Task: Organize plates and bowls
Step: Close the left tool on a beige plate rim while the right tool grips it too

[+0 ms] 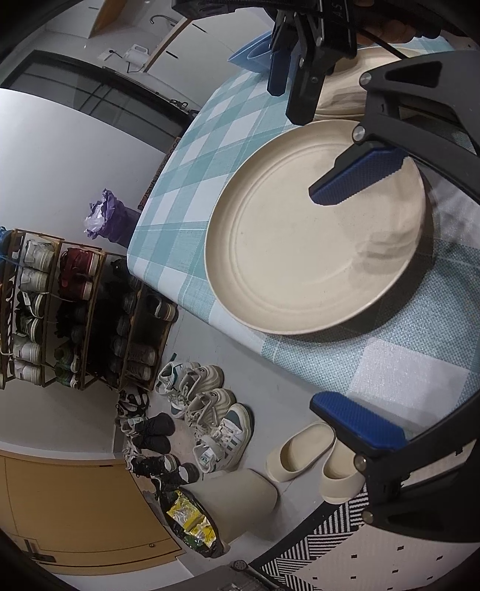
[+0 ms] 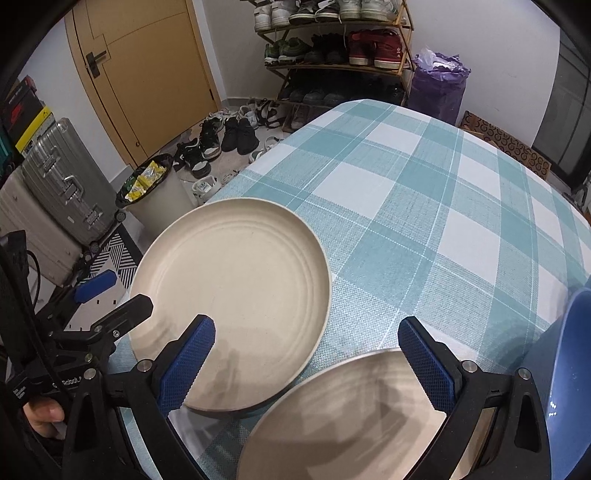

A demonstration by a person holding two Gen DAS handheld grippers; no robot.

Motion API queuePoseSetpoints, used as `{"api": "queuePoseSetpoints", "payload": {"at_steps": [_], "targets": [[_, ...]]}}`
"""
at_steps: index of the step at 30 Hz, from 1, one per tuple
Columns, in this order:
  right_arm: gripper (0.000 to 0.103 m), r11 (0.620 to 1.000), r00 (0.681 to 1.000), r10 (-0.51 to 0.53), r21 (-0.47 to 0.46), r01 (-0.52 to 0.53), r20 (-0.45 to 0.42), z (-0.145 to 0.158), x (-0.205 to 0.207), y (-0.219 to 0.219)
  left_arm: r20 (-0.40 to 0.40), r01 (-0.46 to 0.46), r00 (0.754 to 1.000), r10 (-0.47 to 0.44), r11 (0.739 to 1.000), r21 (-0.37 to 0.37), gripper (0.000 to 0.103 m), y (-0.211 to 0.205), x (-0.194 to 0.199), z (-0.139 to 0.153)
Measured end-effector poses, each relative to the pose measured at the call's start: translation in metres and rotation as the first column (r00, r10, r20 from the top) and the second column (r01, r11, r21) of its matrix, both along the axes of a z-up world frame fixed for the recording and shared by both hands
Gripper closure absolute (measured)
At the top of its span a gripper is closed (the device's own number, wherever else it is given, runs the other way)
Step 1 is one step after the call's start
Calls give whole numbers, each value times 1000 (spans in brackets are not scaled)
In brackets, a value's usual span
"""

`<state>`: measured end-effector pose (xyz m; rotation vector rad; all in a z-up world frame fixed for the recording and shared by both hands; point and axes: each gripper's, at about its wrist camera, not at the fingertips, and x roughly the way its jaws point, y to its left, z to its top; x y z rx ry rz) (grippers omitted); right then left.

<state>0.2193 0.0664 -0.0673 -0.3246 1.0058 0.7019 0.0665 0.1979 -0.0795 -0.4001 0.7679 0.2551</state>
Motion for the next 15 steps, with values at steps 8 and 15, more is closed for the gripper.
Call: {"api": "queuePoseSetpoints", "payload": {"at_steps": [8,15], "targets": [[3,999,1000,7,-32,-7,-7,-10,4,11,-9,11,1000,-11,1000,-18,11,3,1,-6],[17,999,1000,13,-50,-15,-24,-18,8,17,1,36,999,-36,999,-21,24,0,1,-6]]}}
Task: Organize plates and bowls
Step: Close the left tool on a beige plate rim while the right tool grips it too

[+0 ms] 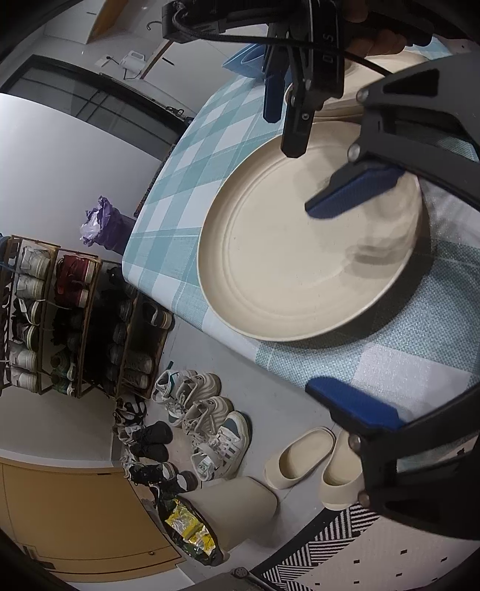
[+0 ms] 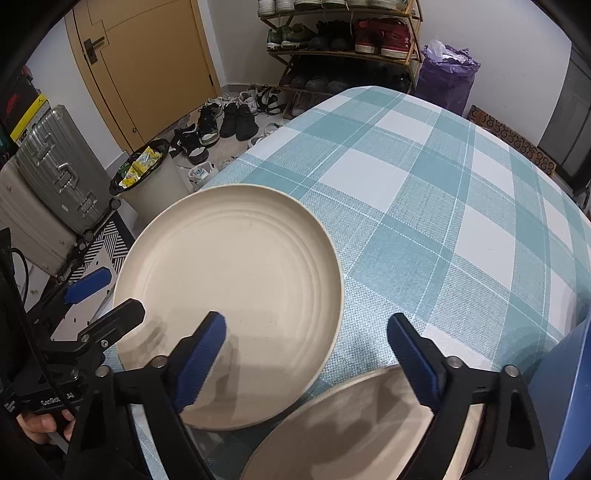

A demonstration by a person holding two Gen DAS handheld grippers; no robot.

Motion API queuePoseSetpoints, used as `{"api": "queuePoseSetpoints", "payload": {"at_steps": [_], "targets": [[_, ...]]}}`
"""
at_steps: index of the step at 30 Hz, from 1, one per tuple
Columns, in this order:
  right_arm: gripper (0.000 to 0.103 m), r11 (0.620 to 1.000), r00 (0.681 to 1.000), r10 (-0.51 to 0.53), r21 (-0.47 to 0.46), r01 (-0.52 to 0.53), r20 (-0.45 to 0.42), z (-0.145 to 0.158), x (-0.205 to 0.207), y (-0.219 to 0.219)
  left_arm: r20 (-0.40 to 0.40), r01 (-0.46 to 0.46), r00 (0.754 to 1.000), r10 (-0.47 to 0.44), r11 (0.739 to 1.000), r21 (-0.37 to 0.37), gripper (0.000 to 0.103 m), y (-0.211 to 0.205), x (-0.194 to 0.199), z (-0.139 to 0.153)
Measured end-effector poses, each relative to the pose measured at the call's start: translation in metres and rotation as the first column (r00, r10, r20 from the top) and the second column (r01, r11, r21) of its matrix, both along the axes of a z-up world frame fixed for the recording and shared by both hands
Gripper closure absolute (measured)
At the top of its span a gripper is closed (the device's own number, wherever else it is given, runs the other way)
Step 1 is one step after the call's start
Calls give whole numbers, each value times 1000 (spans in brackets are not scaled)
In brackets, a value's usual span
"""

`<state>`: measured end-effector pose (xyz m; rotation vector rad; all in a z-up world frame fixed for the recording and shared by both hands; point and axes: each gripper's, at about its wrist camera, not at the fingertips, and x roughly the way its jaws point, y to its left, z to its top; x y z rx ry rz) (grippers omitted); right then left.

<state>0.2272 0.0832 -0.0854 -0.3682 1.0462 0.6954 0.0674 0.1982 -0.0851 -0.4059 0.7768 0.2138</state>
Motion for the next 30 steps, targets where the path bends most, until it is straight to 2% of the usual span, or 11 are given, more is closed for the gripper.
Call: {"api": "queuePoseSetpoints", "payload": {"at_steps": [5,8,12,15,25,30], "targets": [[23,1000,1000,9,5,-9,-20,-4,-1,2,-6,10,1000,-10,1000,-11,33,0,1,-2],[30,1000,1000,14,4,-14,-27,-6,-1,4,-2,18,1000,-18,999,-28,39,1,1,-2],[31,1000,999,15,4,-15,-33,-8,-1,5,-4,24,1000,-24,999,-35,49,0,2,-3],[32,1000,999,23,7,-23,-30,-7,-3,5,-4,24,1000,-24,999,-45,51,1,2,-4],[46,1000,1000,28,-11,-28,-5,-8,-7,5,-15,11,1000,-12,999,-46,63,3,1,-8],[57,999,1000,21,-31,-20,13,-8,-7,3,-25,7,1000,-8,1000,-30,68,3,1,-9]]}}
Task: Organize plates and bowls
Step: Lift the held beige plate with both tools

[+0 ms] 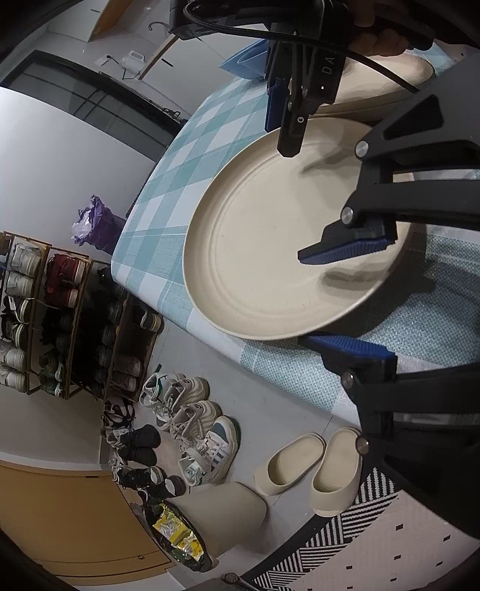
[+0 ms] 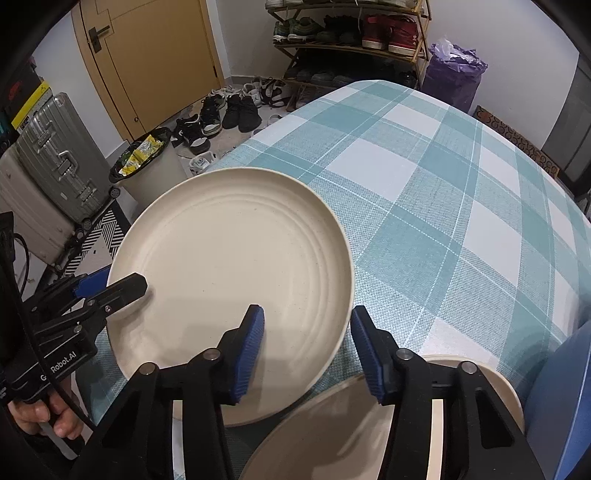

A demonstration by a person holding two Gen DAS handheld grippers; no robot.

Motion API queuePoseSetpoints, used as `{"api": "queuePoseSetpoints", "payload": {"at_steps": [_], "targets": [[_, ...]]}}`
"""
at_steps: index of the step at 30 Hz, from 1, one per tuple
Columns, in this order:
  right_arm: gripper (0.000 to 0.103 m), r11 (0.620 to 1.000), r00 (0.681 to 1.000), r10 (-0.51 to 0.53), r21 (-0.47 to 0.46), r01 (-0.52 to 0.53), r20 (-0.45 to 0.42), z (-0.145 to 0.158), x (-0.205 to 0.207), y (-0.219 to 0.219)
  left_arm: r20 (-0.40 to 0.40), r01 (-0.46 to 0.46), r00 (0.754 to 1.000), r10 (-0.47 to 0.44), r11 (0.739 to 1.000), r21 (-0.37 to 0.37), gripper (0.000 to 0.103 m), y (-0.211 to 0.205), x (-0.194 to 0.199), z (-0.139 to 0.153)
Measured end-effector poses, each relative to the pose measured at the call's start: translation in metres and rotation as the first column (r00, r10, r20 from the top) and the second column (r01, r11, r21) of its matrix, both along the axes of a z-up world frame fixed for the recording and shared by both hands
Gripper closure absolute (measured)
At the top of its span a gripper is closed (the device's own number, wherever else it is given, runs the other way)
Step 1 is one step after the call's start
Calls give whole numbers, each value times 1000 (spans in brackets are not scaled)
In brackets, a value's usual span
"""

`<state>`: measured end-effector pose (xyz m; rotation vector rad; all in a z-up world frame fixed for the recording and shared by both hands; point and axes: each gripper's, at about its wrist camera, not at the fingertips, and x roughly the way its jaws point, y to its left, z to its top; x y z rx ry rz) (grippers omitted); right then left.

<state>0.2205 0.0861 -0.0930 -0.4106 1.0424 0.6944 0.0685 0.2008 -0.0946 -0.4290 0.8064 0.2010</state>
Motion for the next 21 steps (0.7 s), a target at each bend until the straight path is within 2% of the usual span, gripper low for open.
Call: {"api": "queuePoseSetpoints", "payload": {"at_steps": [11,21], "targets": [[80,999,999,-31,-24,31,36,2,2,-5,-4,-18,1000,18,1000,17,79,2,-1,-1],[85,999,998,-38,-29,39,50,2,1,-6,-5,-22,1000,22,1000,14,80,3,-1,-2]]}}
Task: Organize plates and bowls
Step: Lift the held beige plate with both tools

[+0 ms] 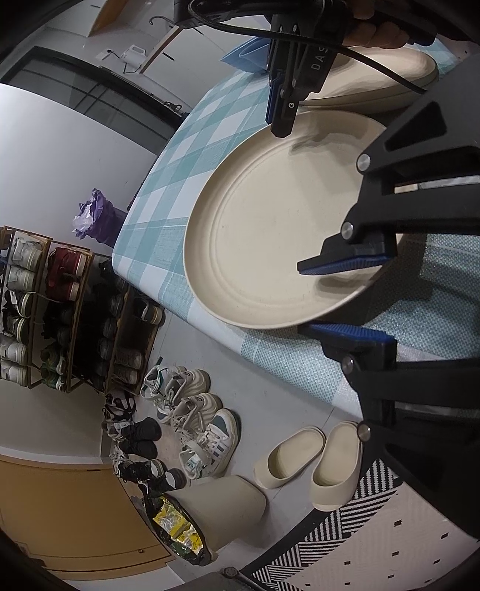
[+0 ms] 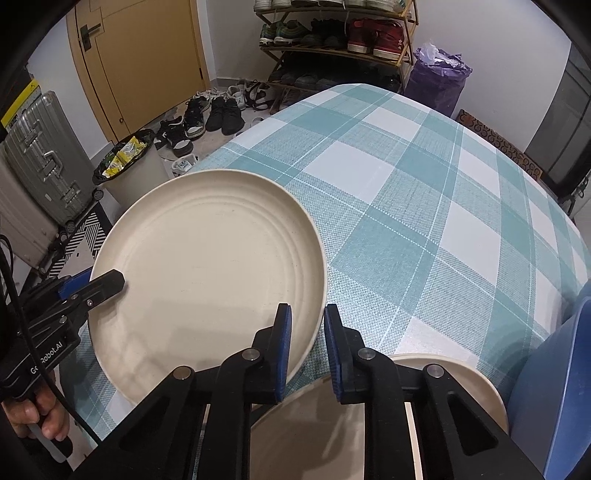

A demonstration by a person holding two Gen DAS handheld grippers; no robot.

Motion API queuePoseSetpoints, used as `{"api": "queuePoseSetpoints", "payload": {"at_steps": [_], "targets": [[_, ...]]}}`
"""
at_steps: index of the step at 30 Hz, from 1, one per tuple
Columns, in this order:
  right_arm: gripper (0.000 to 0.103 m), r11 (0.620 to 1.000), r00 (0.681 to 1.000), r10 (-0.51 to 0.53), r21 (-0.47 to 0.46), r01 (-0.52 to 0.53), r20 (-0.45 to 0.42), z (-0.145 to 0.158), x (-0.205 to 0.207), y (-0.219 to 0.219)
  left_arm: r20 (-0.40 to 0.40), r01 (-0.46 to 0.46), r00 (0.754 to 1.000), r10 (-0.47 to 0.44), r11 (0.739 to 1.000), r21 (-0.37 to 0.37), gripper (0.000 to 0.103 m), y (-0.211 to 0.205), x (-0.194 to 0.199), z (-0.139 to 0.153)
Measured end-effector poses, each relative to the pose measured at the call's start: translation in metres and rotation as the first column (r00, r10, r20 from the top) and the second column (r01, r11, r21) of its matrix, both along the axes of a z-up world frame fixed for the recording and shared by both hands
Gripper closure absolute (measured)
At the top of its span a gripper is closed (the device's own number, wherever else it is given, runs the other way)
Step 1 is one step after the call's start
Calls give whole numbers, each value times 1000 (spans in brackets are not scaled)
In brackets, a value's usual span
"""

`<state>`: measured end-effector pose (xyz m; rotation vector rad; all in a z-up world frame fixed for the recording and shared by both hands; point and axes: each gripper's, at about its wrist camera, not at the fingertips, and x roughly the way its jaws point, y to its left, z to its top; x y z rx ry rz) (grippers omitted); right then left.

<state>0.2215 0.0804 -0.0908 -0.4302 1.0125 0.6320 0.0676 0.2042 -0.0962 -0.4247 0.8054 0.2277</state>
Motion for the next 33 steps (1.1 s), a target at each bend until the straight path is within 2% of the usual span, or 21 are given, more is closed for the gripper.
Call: {"api": "queuePoseSetpoints", "payload": {"at_steps": [33], "targets": [[85,999,998,12,34,-14,65,24,-7,-7,46,-4,999,2,999,39,80,-6,-6,17]]}}
